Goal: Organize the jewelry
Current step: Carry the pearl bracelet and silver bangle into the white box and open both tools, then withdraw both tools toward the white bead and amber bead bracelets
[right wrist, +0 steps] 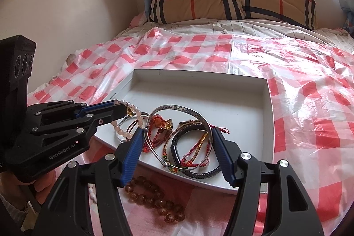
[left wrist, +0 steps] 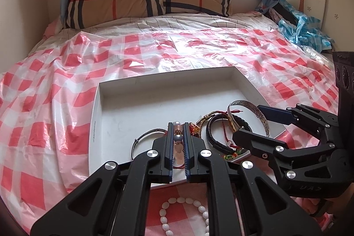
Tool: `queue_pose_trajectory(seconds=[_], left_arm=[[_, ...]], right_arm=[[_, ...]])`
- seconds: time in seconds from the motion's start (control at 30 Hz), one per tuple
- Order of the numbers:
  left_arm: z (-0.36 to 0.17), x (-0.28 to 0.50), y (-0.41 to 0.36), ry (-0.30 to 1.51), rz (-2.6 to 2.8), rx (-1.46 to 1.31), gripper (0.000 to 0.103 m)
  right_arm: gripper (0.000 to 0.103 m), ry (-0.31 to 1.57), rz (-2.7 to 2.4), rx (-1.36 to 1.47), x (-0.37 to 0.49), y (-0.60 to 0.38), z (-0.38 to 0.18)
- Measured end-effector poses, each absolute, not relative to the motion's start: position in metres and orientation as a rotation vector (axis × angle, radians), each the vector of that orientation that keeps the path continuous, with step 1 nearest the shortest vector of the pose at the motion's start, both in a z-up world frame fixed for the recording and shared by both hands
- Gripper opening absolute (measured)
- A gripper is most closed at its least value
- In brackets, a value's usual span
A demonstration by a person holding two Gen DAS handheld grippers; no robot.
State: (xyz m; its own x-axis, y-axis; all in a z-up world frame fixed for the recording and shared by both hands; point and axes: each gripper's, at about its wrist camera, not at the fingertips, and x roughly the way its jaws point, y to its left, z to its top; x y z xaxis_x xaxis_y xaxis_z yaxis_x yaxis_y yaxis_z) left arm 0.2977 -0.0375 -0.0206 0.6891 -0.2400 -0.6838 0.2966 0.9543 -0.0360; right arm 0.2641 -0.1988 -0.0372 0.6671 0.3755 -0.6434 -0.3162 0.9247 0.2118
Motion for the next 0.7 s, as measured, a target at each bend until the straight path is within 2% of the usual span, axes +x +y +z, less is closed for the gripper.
queue_pose_trajectory(seconds=[0.2, 0.27, 0.33, 0.6, 0.7], left_arm=[[-0.029, 0.304, -0.034, 0.792, -0.280, 0.071, 0.010], [-0.029, 0.304, -0.031, 0.796, -0.270, 0.067, 0.020], [-0.027, 0.302, -0.028, 0.787, -0.259, 0.062, 0.036], [-0.024, 0.290, -0.014, 0.789, -0.225, 0.047, 0.044], [-0.025, 0.280, -0.011, 0.791, -0.215, 0.053, 0.051]], right_arm=[[0.062, 0.746, 0.377, 0.091, 0.264, -0.201, -0.039], [0.062, 0.745, 0.371, 0.095, 0.263, -0.203, -0.038], [0.062, 0.749, 0.366, 0.098, 0.261, -0.204, -0.038], [0.063, 0.766, 0.353, 0.112, 0.245, -0.214, -0.038], [0.063, 0.777, 0.355, 0.114, 0.236, -0.217, -0.039]])
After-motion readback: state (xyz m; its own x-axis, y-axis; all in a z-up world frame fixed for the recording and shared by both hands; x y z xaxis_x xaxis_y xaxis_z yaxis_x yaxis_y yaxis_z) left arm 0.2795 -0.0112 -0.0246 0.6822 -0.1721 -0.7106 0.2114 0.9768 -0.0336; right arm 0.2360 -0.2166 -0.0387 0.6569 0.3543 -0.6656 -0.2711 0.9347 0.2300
